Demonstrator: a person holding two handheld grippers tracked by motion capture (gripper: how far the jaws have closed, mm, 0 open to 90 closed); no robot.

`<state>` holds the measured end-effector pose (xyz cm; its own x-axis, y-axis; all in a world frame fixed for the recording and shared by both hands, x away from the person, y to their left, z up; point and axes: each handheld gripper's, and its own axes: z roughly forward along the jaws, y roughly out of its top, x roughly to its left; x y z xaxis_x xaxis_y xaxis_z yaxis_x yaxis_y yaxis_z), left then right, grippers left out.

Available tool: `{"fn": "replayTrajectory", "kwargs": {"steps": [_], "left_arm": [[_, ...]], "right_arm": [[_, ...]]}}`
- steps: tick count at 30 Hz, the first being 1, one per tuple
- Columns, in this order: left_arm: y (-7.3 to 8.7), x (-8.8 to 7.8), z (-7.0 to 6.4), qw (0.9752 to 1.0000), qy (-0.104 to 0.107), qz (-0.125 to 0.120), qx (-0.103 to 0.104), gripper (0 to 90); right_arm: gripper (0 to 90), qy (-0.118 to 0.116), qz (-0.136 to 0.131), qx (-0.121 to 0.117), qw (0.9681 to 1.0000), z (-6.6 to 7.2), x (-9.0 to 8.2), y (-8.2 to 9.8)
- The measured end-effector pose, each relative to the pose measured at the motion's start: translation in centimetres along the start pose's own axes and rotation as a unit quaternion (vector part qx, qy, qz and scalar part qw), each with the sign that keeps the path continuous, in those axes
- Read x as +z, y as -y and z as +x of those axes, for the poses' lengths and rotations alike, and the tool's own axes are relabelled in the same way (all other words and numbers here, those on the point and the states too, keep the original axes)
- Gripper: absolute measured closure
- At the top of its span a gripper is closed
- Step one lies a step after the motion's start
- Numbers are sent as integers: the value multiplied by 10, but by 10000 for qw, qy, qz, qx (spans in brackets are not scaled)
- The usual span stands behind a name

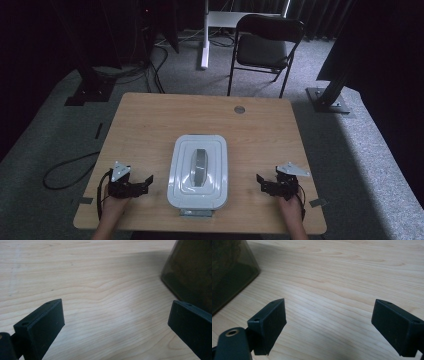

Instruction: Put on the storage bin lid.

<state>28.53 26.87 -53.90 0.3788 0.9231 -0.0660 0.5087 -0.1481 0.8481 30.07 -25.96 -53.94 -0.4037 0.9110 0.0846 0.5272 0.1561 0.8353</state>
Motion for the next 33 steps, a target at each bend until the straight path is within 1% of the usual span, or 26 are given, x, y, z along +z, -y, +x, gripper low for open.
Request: {"fn": "replayTrajectory", "kwargs": {"steps": [1, 3, 5, 6, 9, 12, 15, 16, 18, 19, 21, 22, 23, 24, 28, 33], "left_arm": [[1, -1, 2, 10000, -17, -14, -14, 13], [2, -4, 4, 9999, -88, -38, 31, 13], [2, -4, 4, 9999, -88, -38, 31, 13], [5, -9, 9, 9999, -148, -60, 66, 13], [9, -12, 13, 9997, -224, -46, -17, 13], [12, -15, 16, 9996, -280, -24, -40, 13], [14, -17, 19, 9994, -343, 10, -74, 13], [14, -17, 19, 9994, -343, 10, -74, 13], [16, -19, 22, 9992, -383, 10, -105, 13], [16, -20, 23, 9991, -405, 5, -105, 13], [17, -22, 25, 9989, -432, 7, -172, 13], [17, -22, 25, 9989, -432, 7, -172, 13], [18, -23, 28, 9987, -466, 3, -206, 13], [19, -24, 29, 9986, -493, 13, -213, 13], [21, -27, 34, 9980, -571, 20, -272, 13], [25, -31, 40, 9970, -707, 57, -311, 13]], "right_arm": [[116, 37, -2, 18, 10000, -1, -1, 1], [116, 129, -32, 57, 9999, -5, -4, 3], [116, 158, -39, 72, 9998, -6, -5, 3], [116, 205, -34, 122, 9997, -11, -8, 6], [116, 288, -15, 194, 9994, -17, -12, 10], [116, 366, -35, 266, 9990, -22, -16, 13], [116, 471, -24, 278, 9985, -27, -20, 16], [116, 471, -24, 278, 9985, -27, -20, 16], [116, 555, -9, 347, 9979, -30, -22, 20], [116, 594, -2, 346, 9976, -31, -22, 21], [116, 718, 10, 327, 9969, -33, -23, 23], [116, 718, 10, 327, 9969, -33, -23, 23], [116, 768, 39, 318, 9965, -34, -24, 24], [116, 869, 45, 347, 9956, -36, -25, 27], [116, 967, 69, 458, 9942, -41, -28, 32], [116, 1047, 112, 515, 9931, -46, -30, 37]]}}
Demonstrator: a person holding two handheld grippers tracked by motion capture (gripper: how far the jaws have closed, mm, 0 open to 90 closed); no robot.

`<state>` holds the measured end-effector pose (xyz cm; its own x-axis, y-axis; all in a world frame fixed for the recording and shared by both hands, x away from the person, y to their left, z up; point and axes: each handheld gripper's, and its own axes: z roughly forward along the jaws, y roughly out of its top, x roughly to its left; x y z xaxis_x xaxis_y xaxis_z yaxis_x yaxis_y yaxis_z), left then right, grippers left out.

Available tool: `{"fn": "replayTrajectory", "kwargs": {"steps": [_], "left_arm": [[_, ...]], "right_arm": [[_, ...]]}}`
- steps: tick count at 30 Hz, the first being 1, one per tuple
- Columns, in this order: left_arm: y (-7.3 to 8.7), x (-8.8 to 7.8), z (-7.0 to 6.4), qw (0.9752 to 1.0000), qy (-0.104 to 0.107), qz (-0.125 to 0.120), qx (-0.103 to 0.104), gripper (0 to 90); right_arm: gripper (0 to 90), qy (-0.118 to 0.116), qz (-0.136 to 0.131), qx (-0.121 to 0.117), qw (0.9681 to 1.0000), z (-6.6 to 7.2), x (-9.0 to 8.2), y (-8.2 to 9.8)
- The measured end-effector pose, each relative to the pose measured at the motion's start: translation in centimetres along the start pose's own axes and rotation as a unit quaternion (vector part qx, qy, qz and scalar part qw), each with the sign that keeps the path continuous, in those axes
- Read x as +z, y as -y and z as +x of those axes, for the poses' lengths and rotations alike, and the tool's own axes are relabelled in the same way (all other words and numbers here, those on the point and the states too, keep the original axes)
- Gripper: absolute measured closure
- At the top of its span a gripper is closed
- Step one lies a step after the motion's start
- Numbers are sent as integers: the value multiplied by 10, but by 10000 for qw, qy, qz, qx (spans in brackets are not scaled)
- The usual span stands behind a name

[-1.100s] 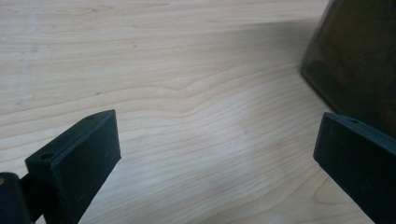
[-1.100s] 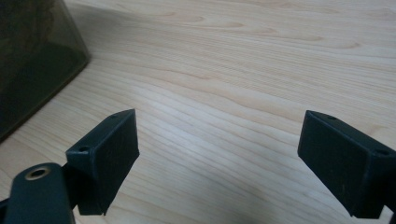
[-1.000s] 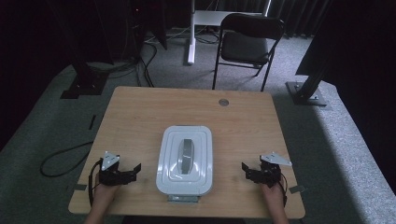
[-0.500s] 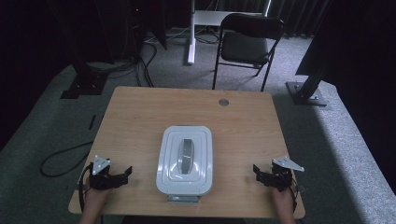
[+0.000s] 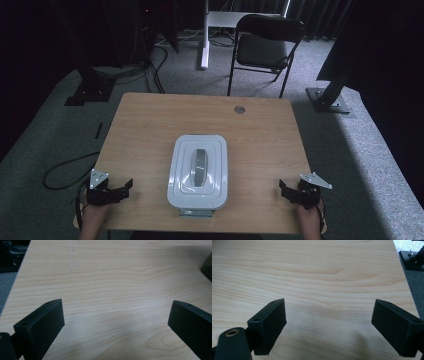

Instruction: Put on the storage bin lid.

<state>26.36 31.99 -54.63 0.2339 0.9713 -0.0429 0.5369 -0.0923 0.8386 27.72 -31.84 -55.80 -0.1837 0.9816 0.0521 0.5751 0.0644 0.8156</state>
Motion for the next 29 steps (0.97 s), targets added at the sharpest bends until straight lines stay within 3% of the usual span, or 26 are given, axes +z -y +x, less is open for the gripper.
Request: {"fn": "replayTrajectory", "kwargs": {"steps": [8, 12, 16, 18, 21, 29], "left_arm": [[6, -6, 8, 9998, -176, 1, -85, 13], [6, -8, 15, 9992, -323, -55, -227, 13], [7, -9, 18, 9980, -516, -107, -338, 13], [7, -9, 18, 9976, -597, -98, -341, 13], [8, -9, 20, 9970, -687, -67, -357, 13], [9, -7, 20, 9973, -623, -51, -397, 13]], "right_arm": [[116, 157, -13, 122, 9998, -7, -1, 4], [116, 187, 92, 40, 9998, -7, 0, 6], [117, 165, 11, 195, 9997, -13, -4, 8], [117, 116, -44, 407, 9991, -18, -5, 9], [117, 132, -86, 473, 9988, -19, -5, 8], [121, 173, 24, 306, 9994, -15, -1, 6]]}}
